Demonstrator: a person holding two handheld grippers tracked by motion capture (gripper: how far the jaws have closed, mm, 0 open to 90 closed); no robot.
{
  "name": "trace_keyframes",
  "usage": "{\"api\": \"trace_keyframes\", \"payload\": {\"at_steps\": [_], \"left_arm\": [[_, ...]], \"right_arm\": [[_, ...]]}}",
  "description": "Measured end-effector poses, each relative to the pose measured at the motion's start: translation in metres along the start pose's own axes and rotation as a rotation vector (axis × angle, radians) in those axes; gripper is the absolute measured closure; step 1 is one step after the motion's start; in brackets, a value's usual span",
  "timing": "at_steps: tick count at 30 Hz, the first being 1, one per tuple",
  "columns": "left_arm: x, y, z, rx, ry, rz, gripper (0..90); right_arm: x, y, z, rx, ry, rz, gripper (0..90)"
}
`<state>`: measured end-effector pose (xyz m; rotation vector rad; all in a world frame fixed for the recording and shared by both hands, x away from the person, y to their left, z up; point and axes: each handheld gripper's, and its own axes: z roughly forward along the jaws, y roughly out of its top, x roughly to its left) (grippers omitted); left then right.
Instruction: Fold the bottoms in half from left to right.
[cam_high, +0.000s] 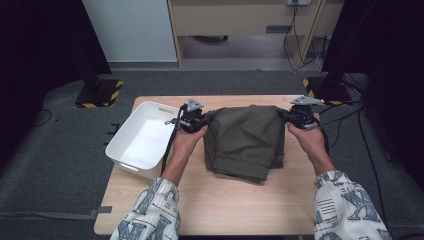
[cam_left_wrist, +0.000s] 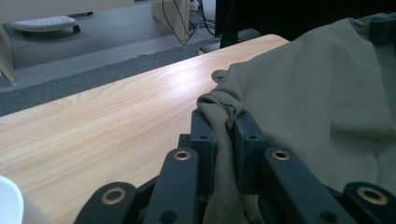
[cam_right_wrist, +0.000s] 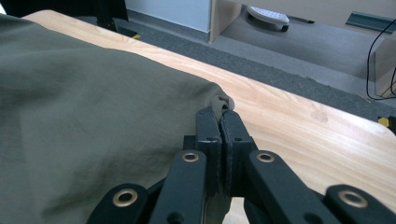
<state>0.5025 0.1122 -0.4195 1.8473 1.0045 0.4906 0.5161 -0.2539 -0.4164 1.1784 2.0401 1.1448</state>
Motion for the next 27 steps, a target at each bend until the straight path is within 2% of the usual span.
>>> {"api": "trace_keyframes", "payload": {"at_steps": [4, 8, 10, 16, 19, 22, 27], "left_arm": [[0.003, 0.001, 0.002, 0.011, 0.027, -0.007, 80.1], [0.002, -0.001, 0.000, 0.004, 0.031, -0.002, 80.0], [-0.001, -0.008, -0.008, -0.011, 0.037, 0.019, 79.7], [-0.005, -0.027, -0.018, -0.036, 0.024, 0.021, 78.7], [-0.010, -0.037, -0.021, -0.039, 0.021, 0.040, 78.8], [-0.014, -0.045, -0.022, -0.023, 0.031, 0.071, 78.9], [-0.014, -0.052, -0.017, -0.015, 0.022, 0.048, 79.3]], "right_arm": [[-0.003, 0.003, 0.006, 0.009, -0.003, 0.005, 88.0], [0.001, 0.004, 0.006, -0.004, 0.002, 0.007, 88.0], [0.008, 0.002, 0.001, -0.022, 0.008, -0.028, 87.9], [0.018, -0.015, -0.014, -0.058, 0.030, -0.045, 87.8], [0.023, -0.026, -0.021, -0.071, 0.040, -0.049, 87.8], [0.026, -0.036, -0.026, -0.082, 0.052, -0.049, 87.9], [0.026, -0.048, -0.022, -0.063, 0.055, -0.038, 87.9]]}}
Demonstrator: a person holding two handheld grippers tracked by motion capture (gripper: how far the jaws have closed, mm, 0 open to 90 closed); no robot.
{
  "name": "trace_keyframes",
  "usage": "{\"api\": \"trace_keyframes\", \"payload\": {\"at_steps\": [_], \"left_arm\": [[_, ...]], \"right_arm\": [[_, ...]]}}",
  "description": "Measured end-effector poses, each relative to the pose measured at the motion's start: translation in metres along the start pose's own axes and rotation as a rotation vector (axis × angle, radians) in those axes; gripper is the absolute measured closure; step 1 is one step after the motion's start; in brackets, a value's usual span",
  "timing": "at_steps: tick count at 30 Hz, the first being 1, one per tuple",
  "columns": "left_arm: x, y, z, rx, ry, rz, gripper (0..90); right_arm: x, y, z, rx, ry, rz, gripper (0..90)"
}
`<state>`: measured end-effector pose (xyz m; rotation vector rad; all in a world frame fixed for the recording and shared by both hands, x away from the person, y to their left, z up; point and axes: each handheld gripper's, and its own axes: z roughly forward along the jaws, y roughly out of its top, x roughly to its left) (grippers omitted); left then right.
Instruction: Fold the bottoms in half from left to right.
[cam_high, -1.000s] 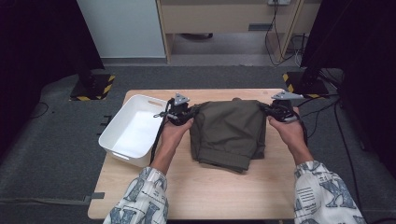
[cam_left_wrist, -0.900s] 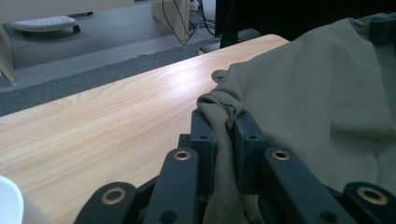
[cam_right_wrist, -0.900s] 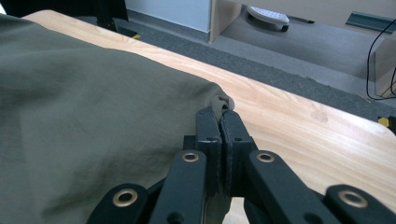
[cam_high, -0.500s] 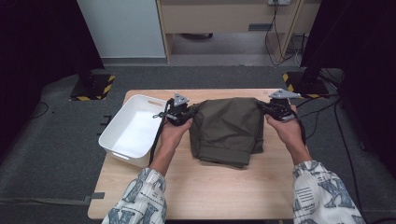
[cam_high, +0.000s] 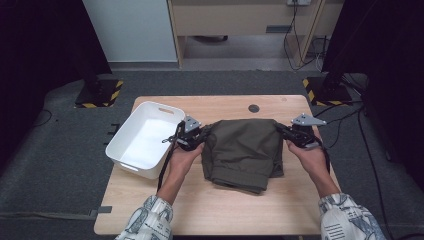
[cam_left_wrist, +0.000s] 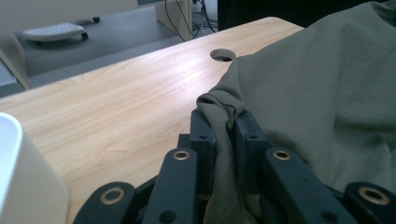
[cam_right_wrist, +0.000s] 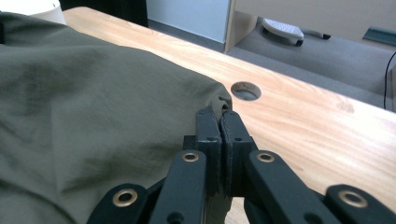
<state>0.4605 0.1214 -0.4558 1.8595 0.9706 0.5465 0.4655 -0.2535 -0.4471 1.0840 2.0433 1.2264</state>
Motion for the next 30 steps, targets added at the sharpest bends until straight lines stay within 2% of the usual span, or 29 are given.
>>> {"api": "trace_keyframes", "payload": {"at_steps": [3, 8, 10, 12, 15, 17, 18, 19, 20, 23, 28, 30], "left_arm": [[0.002, 0.002, 0.004, 0.007, -0.003, -0.022, 79.6], [0.013, 0.011, 0.016, 0.023, -0.005, -0.086, 80.5], [0.015, 0.014, 0.018, 0.027, -0.002, -0.088, 80.5], [0.018, 0.025, 0.023, 0.028, 0.012, -0.098, 80.4], [0.017, 0.033, 0.019, 0.009, 0.015, -0.080, 79.8], [0.014, 0.032, 0.012, 0.001, 0.014, -0.052, 79.4], [0.014, 0.032, 0.012, 0.001, 0.014, -0.052, 79.3], [0.011, 0.026, 0.003, -0.012, 0.005, -0.023, 79.0], [0.009, 0.022, -0.002, -0.023, 0.000, -0.014, 78.7], [0.003, 0.005, -0.012, -0.041, -0.030, -0.024, 78.3], [-0.012, -0.027, -0.024, -0.021, -0.079, 0.006, 78.5], [-0.018, -0.040, -0.026, 0.000, -0.099, 0.024, 78.5]], "right_arm": [[-0.003, -0.001, 0.004, 0.009, -0.001, 0.011, 88.0], [-0.011, 0.007, 0.015, 0.030, -0.019, 0.030, 88.1], [-0.013, 0.009, 0.018, 0.037, -0.024, 0.035, 88.0], [-0.019, 0.020, 0.025, 0.047, -0.042, 0.052, 88.0], [-0.019, 0.032, 0.025, 0.022, -0.061, 0.070, 88.0], [-0.014, 0.034, 0.019, -0.002, -0.053, 0.049, 87.8], [-0.010, 0.034, 0.015, -0.009, -0.048, 0.027, 87.8], [-0.005, 0.031, 0.010, -0.020, -0.040, 0.011, 87.7], [-0.001, 0.027, 0.005, -0.030, -0.030, 0.007, 87.5], [0.013, 0.009, -0.009, -0.045, 0.003, -0.024, 87.5], [0.033, -0.030, -0.022, -0.004, 0.054, -0.040, 87.7], [0.040, -0.044, -0.025, 0.025, 0.079, -0.025, 87.7]]}}
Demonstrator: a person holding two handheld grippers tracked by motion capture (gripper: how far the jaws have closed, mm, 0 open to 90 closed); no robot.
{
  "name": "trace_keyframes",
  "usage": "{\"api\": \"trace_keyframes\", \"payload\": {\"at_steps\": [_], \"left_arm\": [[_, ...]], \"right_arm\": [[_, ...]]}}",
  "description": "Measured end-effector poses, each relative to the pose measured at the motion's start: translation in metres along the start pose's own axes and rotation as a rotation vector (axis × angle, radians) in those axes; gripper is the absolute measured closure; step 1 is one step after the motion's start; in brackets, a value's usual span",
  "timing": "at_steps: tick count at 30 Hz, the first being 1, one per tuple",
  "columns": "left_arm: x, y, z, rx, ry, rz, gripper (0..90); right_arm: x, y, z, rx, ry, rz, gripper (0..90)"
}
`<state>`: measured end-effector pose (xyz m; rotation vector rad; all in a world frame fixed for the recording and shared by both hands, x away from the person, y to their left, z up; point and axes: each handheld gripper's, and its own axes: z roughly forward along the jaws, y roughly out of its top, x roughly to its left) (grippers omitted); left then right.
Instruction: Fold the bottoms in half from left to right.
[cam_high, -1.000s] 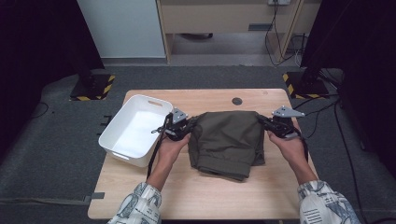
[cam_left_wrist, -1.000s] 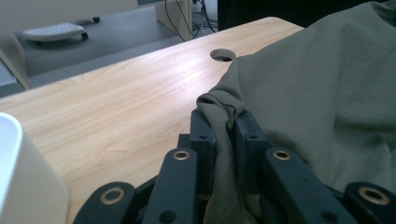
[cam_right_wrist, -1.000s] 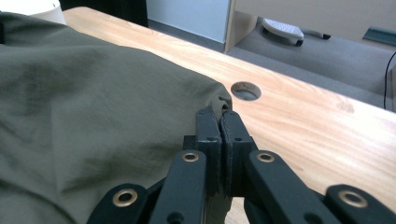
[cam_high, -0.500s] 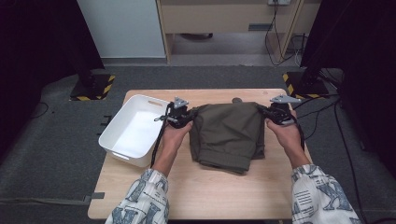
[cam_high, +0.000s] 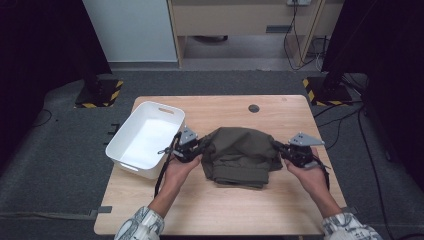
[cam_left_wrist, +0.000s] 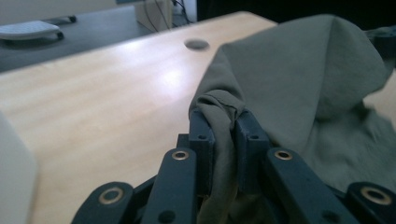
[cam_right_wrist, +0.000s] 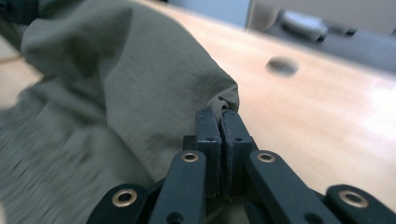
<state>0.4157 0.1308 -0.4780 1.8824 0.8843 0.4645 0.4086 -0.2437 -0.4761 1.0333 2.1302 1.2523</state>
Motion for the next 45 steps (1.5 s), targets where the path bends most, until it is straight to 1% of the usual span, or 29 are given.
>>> {"api": "trace_keyframes", "payload": {"at_steps": [2, 6, 7, 9, 11, 12, 13, 14, 16, 17, 18, 20, 22, 23, 24, 25, 26, 27, 29, 31, 32, 34, 36, 39, 41, 42, 43, 44, 45], "left_arm": [[-0.006, -0.012, 0.000, 0.028, -0.019, 0.013, 78.5], [-0.015, -0.027, 0.001, 0.107, -0.045, 0.041, 78.6], [-0.017, -0.029, 0.001, 0.119, -0.049, 0.044, 78.6], [-0.019, -0.031, 0.001, 0.127, -0.057, 0.043, 78.6], [-0.021, -0.033, 0.005, 0.144, -0.052, 0.052, 78.7], [-0.022, -0.034, 0.008, 0.156, -0.049, 0.054, 78.8], [-0.022, -0.034, 0.008, 0.156, -0.049, 0.054, 78.9], [-0.021, -0.034, 0.016, 0.168, -0.036, 0.054, 79.0], [-0.019, -0.033, 0.025, 0.174, -0.029, 0.044, 79.2], [-0.017, -0.031, 0.031, 0.174, -0.022, 0.040, 79.3], [-0.015, -0.028, 0.036, 0.175, -0.018, 0.027, 79.4], [-0.009, -0.021, 0.049, 0.177, -0.019, 0.005, 79.4], [-0.004, -0.012, 0.062, 0.185, -0.007, 0.000, 79.4], [-0.004, -0.012, 0.062, 0.185, -0.007, 0.000, 79.3], [0.000, -0.004, 0.073, 0.183, 0.006, 0.008, 79.2], [0.003, -0.002, 0.078, 0.182, 0.011, 0.004, 79.2], [0.003, -0.002, 0.078, 0.182, 0.011, 0.004, 79.1], [0.011, 0.001, 0.085, 0.173, 0.022, -0.025, 79.1], [0.016, 0.000, 0.088, 0.155, 0.027, -0.059, 78.7], [0.020, -0.002, 0.088, 0.149, 0.023, -0.081, 78.1], [0.021, -0.003, 0.087, 0.144, 0.020, -0.085, 77.6], [0.021, -0.004, 0.086, 0.138, 0.021, -0.085, 76.3], [0.021, -0.004, 0.082, 0.127, 0.027, -0.080, 73.5], [0.020, -0.001, 0.078, 0.119, 0.035, -0.079, 66.2], [0.020, 0.000, 0.076, 0.115, 0.038, -0.076, 59.9], [0.019, 0.001, 0.074, 0.112, 0.041, -0.071, 57.2], [0.018, 0.003, 0.070, 0.105, 0.045, -0.040, 57.1], [0.018, 0.003, 0.070, 0.105, 0.045, -0.040, 56.1], [0.018, 0.004, 0.067, 0.093, 0.061, -0.026, 55.5]], "right_arm": [[0.007, -0.012, 0.000, 0.035, 0.015, -0.006, 87.7], [0.014, -0.028, 0.000, 0.071, 0.032, 0.017, 87.8], [0.015, -0.031, 0.000, 0.078, 0.037, 0.022, 87.7], [0.017, -0.035, 0.001, 0.097, 0.046, 0.024, 87.7], [0.019, -0.038, 0.003, 0.122, 0.052, 0.025, 87.7], [0.018, -0.040, 0.006, 0.128, 0.052, 0.031, 87.7], [0.018, -0.040, 0.006, 0.128, 0.052, 0.031, 87.7], [0.017, -0.042, 0.013, 0.147, 0.050, 0.043, 87.7], [0.015, -0.043, 0.023, 0.163, 0.039, 0.047, 87.7], [0.013, -0.043, 0.027, 0.166, 0.029, 0.052, 87.7], [0.010, -0.041, 0.031, 0.167, 0.016, 0.057, 87.6], [0.000, -0.037, 0.039, 0.167, -0.018, 0.071, 87.6], [-0.011, -0.032, 0.047, 0.164, -0.046, 0.095, 87.4], [-0.017, -0.030, 0.051, 0.160, -0.062, 0.110, 87.3], [-0.022, -0.028, 0.053, 0.162, -0.073, 0.127, 87.2], [-0.026, -0.025, 0.056, 0.154, -0.086, 0.141, 87.1], [-0.031, -0.024, 0.059, 0.147, -0.092, 0.145, 86.9], [-0.035, -0.022, 0.062, 0.142, -0.096, 0.157, 86.8], [-0.039, -0.020, 0.065, 0.135, -0.101, 0.170, 86.4], [-0.042, -0.018, 0.066, 0.129, -0.097, 0.189, 85.9], [-0.042, -0.017, 0.066, 0.128, -0.095, 0.185, 85.5], [-0.043, -0.017, 0.066, 0.127, -0.094, 0.180, 85.3], [-0.043, -0.017, 0.062, 0.121, -0.094, 0.180, 82.3], [-0.045, -0.015, 0.057, 0.120, -0.099, 0.175, 75.4], [-0.046, -0.013, 0.054, 0.116, -0.100, 0.186, 71.0], [-0.046, -0.012, 0.052, 0.114, -0.099, 0.187, 69.8], [-0.046, -0.011, 0.049, 0.105, -0.101, 0.191, 69.3], [-0.046, -0.011, 0.049, 0.105, -0.101, 0.191, 69.3], [-0.046, -0.009, 0.046, 0.099, -0.095, 0.184, 67.8]]}}
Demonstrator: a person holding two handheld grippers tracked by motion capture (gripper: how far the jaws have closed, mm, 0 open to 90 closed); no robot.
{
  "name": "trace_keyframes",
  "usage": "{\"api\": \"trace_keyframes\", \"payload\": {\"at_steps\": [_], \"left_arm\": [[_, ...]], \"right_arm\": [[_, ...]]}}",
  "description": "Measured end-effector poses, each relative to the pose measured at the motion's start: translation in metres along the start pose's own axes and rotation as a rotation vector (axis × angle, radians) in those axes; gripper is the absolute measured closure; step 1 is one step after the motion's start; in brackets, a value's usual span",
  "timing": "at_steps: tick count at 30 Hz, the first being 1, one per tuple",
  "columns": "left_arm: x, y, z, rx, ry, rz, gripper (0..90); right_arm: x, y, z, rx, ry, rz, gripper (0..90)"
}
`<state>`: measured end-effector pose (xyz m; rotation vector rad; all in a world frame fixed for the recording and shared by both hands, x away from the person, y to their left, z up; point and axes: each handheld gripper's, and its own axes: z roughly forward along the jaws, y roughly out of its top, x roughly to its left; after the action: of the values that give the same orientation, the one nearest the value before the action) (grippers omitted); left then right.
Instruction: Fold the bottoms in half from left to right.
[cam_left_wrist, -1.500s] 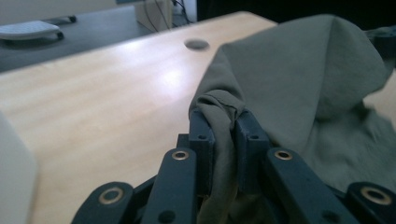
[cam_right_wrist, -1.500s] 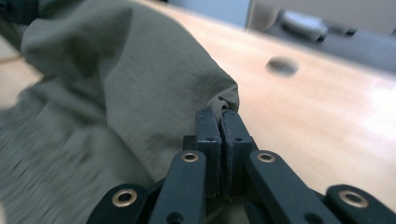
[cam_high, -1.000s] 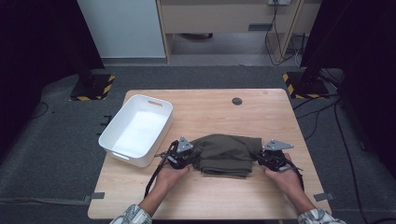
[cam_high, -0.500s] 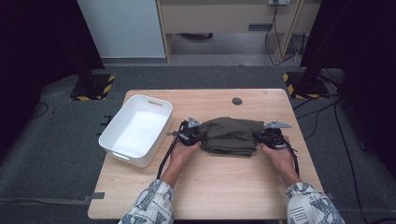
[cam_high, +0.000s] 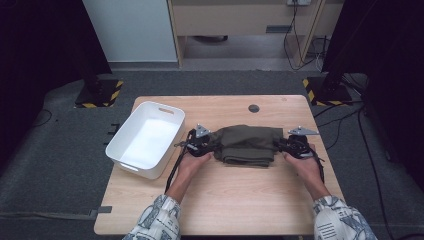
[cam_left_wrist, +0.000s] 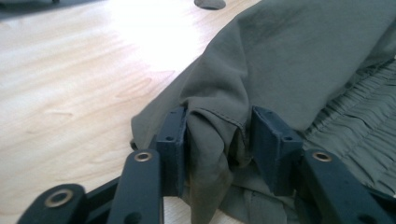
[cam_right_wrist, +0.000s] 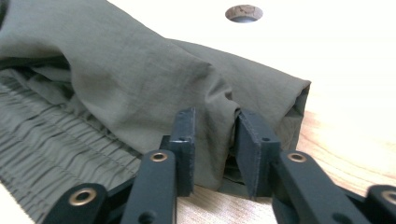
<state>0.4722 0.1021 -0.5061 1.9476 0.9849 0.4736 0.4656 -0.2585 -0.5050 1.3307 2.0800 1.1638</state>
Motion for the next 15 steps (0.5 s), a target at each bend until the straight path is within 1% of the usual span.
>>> {"api": "trace_keyframes", "payload": {"at_steps": [1, 2, 3, 4, 5, 6, 7, 9, 10, 11, 12, 13, 14, 15], "left_arm": [[0.0010, 0.0007, -0.0011, -0.007, 0.004, -0.006, 55.5], [0.0022, 0.0012, -0.0018, -0.015, 0.003, -0.015, 55.2], [0.0032, 0.0018, -0.0021, -0.021, 0.004, -0.023, 56.0], [0.0041, 0.0027, -0.0026, -0.029, 0.007, -0.032, 57.6], [0.0052, 0.0035, -0.0032, -0.033, 0.000, -0.040, 58.7], [0.0058, 0.0044, -0.0031, -0.038, -0.010, -0.052, 62.2], [0.0058, 0.0053, -0.0032, -0.038, -0.012, -0.060, 64.3], [0.0059, 0.0059, -0.0036, -0.035, -0.012, -0.056, 69.4], [0.0048, 0.0069, -0.0041, -0.033, -0.003, -0.057, 71.4], [0.0048, 0.0069, -0.0041, -0.033, -0.003, -0.057, 73.1], [0.0041, 0.0072, -0.0052, -0.030, 0.001, -0.061, 74.4], [0.0038, 0.0068, -0.0063, -0.025, 0.001, -0.057, 74.9], [0.0029, 0.0061, -0.0069, -0.031, 0.002, -0.056, 75.5], [0.0024, 0.0050, -0.0080, -0.032, 0.004, -0.053, 75.7]], "right_arm": [[-0.0003, 0.0012, -0.0012, -0.004, 0.001, -0.007, 67.7], [-0.0004, 0.0024, -0.0027, 0.001, 0.005, -0.003, 67.5], [-0.0008, 0.0034, -0.0031, -0.008, 0.001, -0.003, 68.4], [-0.0010, 0.0043, -0.0039, -0.010, 0.005, -0.005, 71.3], [-0.0011, 0.0050, -0.0045, -0.008, 0.006, -0.008, 72.1], [-0.0014, 0.0057, -0.0047, -0.009, 0.007, -0.011, 75.0], [-0.0011, 0.0063, -0.0052, -0.008, 0.013, -0.015, 79.8], [-0.0009, 0.0066, -0.0054, -0.006, 0.014, -0.022, 81.4], [-0.0005, 0.0073, -0.0058, -0.003, 0.013, -0.035, 86.1], [-0.0005, 0.0073, -0.0058, -0.003, 0.013, -0.035, 86.1], [0.0004, 0.0078, -0.0065, -0.007, 0.016, -0.031, 87.8], [0.0011, 0.0078, -0.0070, -0.005, 0.018, -0.036, 88.4], [0.0016, 0.0078, -0.0079, -0.003, 0.020, -0.047, 88.5], [0.0023, 0.0078, -0.0089, -0.006, 0.022, -0.045, 88.6]]}}
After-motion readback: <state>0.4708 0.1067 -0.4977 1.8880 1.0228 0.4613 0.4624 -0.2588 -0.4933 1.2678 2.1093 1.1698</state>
